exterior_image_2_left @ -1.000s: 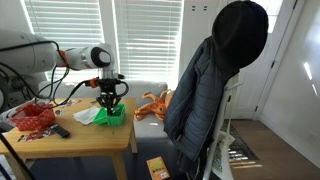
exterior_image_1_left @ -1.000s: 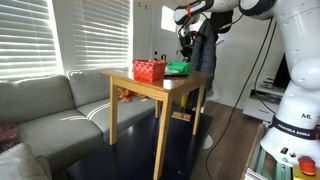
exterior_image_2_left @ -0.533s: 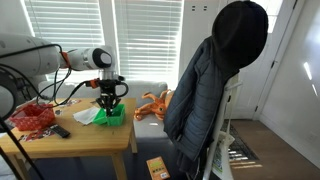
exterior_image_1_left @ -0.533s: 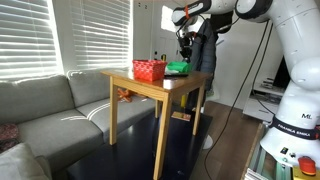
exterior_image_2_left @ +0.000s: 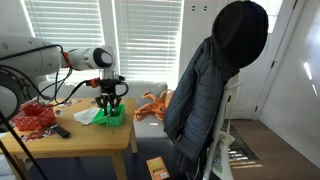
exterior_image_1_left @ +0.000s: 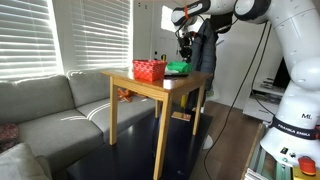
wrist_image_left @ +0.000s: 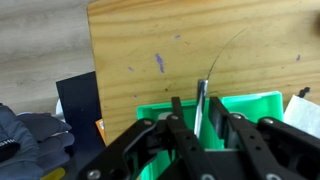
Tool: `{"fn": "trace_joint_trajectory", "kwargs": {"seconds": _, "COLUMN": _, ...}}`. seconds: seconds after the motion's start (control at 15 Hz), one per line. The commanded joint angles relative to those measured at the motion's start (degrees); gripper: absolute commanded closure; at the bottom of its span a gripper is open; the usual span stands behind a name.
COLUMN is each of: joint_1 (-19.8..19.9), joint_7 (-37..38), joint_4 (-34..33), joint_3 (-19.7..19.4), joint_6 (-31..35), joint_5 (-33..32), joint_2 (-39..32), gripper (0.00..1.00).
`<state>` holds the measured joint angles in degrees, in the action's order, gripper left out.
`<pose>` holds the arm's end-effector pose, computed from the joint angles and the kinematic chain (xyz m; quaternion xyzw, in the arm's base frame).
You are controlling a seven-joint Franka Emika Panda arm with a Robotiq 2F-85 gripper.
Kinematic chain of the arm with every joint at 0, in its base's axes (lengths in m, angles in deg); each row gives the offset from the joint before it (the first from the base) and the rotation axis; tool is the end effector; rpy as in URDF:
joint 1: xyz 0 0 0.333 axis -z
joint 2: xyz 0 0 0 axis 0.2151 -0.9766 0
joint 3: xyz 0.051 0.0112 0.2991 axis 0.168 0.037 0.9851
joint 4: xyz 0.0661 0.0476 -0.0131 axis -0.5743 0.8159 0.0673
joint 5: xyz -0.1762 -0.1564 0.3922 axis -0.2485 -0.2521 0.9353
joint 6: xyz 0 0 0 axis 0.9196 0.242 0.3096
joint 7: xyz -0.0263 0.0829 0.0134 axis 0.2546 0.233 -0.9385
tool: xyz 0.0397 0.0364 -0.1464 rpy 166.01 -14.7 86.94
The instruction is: Put the spoon in the green box
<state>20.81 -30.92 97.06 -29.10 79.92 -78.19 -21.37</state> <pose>0.6910 -0.1829 0.3891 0.9809 -0.0381 -0.1856 0.0446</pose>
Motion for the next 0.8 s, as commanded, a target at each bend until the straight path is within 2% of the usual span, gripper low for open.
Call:
{"fn": "trace_joint_trajectory", "kwargs": {"seconds": 0.0, "joint_1": 1.26, "joint_7": -0.55, "joint_4": -3.47, "joint_3": 0.84, "joint_6": -2.51, "joint_5": 1.58, "joint_2": -0.38, "gripper": 0.34}}
{"fn": "trace_joint_trajectory", "kwargs": {"seconds": 0.27, "joint_1": 1.10, "joint_7": -0.42, "joint_4": -4.22, "joint_3": 0.29, "joint_6": -2.05, "joint_5": 2.27, "joint_2": 1.99, "gripper": 0.06}}
{"fn": "trace_joint_trajectory", "kwargs": {"seconds": 0.33, "joint_1": 1.02, "joint_7": -0.26, "joint_4": -4.23, "joint_3": 0.27, "joint_6": -1.74, "joint_5": 2.21, "joint_2": 2.76, "gripper": 0.02}}
{"fn": "trace_joint_trajectory", "kwargs": {"seconds": 0.6, "joint_1": -0.11, "joint_7": 0.48, "joint_4": 0.09, "joint_3": 0.40, "joint_6": 0.40, "joint_5": 1.56, "joint_2": 10.08, "gripper": 0.00}}
{"fn": "trace_joint_trajectory", "kwargs": {"seconds": 0.73, "joint_1": -1.22, "joint_7": 3.95, "joint_4": 3.01, "joint_3": 0.21, "joint_6": 1.50, "joint_5": 1.12, "joint_2": 14.78, "gripper": 0.00}}
